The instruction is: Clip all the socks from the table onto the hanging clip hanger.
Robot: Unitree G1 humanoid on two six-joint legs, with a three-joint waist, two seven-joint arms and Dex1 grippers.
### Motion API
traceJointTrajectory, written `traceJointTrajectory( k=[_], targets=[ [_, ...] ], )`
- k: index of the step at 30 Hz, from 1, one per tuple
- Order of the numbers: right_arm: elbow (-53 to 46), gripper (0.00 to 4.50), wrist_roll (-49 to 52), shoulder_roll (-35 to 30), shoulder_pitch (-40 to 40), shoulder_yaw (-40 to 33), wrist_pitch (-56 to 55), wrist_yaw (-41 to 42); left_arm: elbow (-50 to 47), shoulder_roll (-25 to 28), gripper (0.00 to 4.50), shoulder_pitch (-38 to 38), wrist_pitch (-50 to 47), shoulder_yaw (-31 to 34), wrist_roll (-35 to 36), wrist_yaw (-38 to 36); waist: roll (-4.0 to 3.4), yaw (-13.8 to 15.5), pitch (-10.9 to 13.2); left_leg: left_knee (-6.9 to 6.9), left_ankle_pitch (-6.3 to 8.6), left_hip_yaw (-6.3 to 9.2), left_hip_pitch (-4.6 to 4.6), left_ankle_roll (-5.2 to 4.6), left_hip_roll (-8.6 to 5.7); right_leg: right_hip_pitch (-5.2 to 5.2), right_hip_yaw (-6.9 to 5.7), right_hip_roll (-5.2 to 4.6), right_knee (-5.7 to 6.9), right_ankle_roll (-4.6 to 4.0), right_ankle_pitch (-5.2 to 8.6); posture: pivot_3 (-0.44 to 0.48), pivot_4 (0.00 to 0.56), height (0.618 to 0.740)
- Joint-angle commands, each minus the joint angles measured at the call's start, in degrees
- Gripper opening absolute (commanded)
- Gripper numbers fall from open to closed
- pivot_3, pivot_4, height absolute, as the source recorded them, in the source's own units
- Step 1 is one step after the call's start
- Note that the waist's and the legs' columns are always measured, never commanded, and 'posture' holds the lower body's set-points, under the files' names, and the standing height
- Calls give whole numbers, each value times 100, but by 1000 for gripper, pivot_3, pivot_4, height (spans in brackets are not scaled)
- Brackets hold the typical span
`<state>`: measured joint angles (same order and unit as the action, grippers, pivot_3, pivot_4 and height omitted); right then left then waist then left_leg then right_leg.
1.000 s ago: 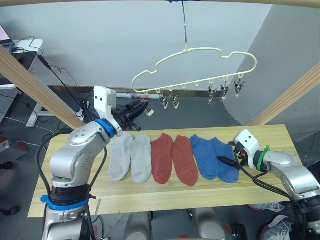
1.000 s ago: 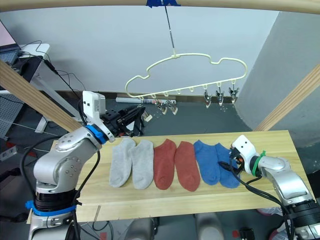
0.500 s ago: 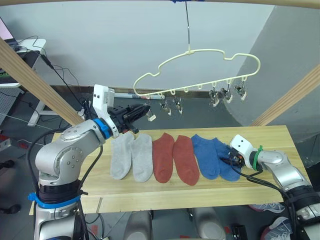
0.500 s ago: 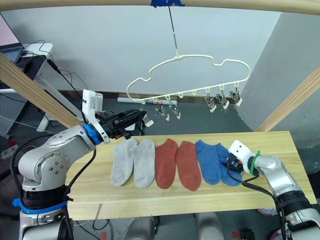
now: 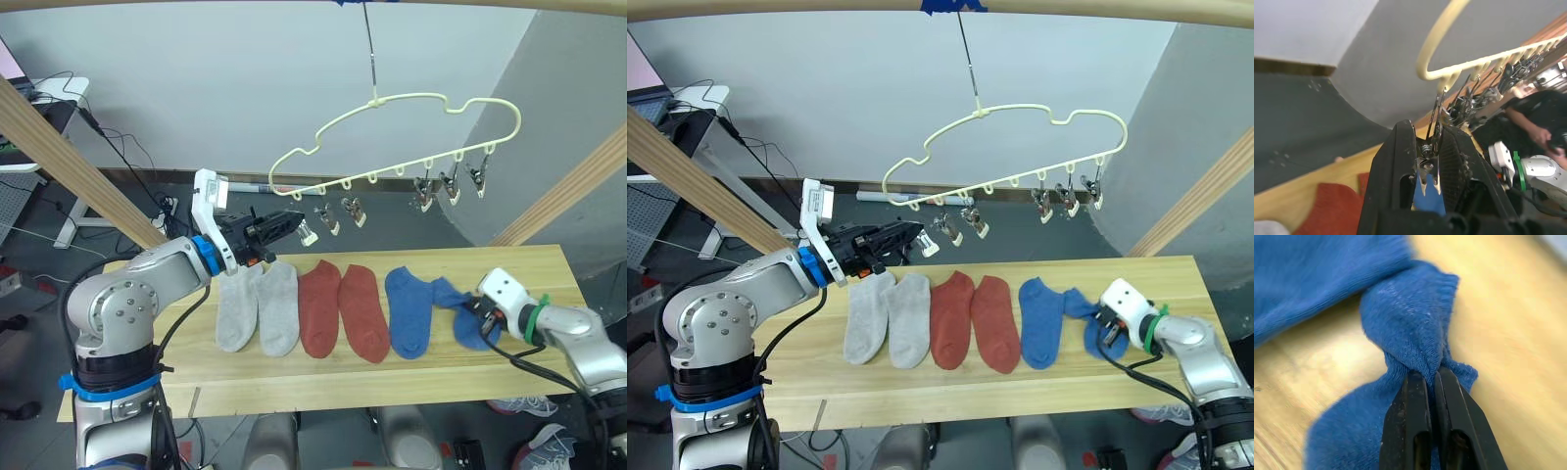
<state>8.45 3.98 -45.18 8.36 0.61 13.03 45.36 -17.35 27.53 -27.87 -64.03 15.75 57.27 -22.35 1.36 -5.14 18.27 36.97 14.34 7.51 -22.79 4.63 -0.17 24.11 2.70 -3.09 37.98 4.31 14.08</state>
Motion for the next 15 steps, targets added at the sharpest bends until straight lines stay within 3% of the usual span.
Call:
traceJointTrajectory(
  k=[1,7,15],
  targets=[
    [-1493,32,696,-330,-334,-696,555,329,31,42,524,-12,-200,143,291,80,-1,9,1,-1,0,2,1,0,1,-1,-2,1,0,0,0,-120,324,740],
    [-3473,32,1769,-532,-389,-946,1702,631,269,-27,524,-156,-251,276,567,255,-2,13,3,0,0,5,-1,0,2,-3,-5,1,-3,1,1,-135,322,740],
    [-4073,32,1944,240,296,-58,2336,15,657,-353,524,-390,-469,571,1343,963,7,18,8,-1,0,7,-8,0,0,3,-8,-1,-8,1,0,-135,326,740]
  ],
)
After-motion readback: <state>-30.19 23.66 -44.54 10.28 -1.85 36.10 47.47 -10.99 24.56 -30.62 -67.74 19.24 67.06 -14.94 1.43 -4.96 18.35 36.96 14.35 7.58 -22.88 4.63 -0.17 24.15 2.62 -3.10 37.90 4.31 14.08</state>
